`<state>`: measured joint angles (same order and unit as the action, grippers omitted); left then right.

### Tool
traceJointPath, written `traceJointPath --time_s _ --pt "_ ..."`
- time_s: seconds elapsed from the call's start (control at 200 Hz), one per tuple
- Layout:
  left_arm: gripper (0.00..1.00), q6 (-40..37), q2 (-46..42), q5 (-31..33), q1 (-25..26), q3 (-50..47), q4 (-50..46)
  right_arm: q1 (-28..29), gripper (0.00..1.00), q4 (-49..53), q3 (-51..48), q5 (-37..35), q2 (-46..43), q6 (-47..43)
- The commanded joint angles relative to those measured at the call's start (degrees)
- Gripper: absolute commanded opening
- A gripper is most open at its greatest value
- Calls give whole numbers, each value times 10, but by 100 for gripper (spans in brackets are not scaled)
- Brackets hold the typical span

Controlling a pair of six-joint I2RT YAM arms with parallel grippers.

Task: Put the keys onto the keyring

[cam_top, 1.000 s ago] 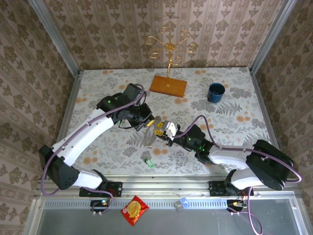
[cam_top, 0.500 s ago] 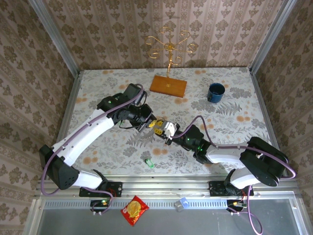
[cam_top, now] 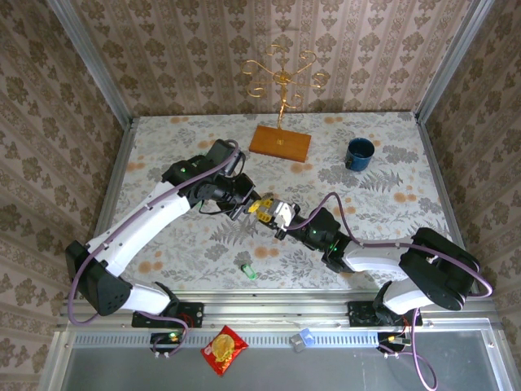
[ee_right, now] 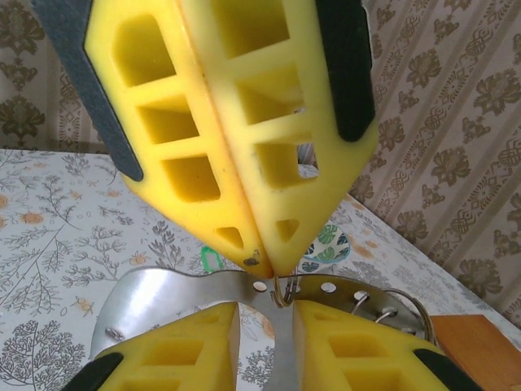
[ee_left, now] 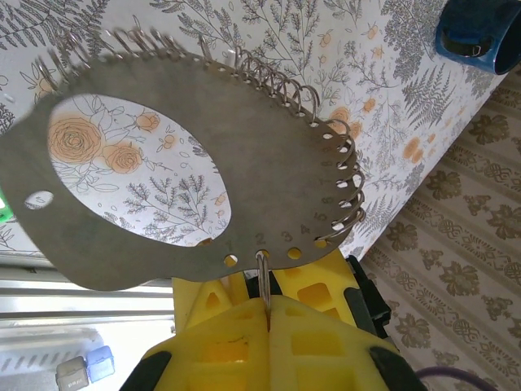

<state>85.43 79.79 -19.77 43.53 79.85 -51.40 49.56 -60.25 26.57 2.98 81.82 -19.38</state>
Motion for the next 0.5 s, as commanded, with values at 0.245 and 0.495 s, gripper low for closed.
traceJointPath --time_s 0.245,0.495 --pt "0 31 -1 -11 6 -4 -13 4 25 -44 -5 -18 -11 -3" --pt "0 34 -2 -10 7 -9 -15 4 26 -35 -3 -37 -7 -3"
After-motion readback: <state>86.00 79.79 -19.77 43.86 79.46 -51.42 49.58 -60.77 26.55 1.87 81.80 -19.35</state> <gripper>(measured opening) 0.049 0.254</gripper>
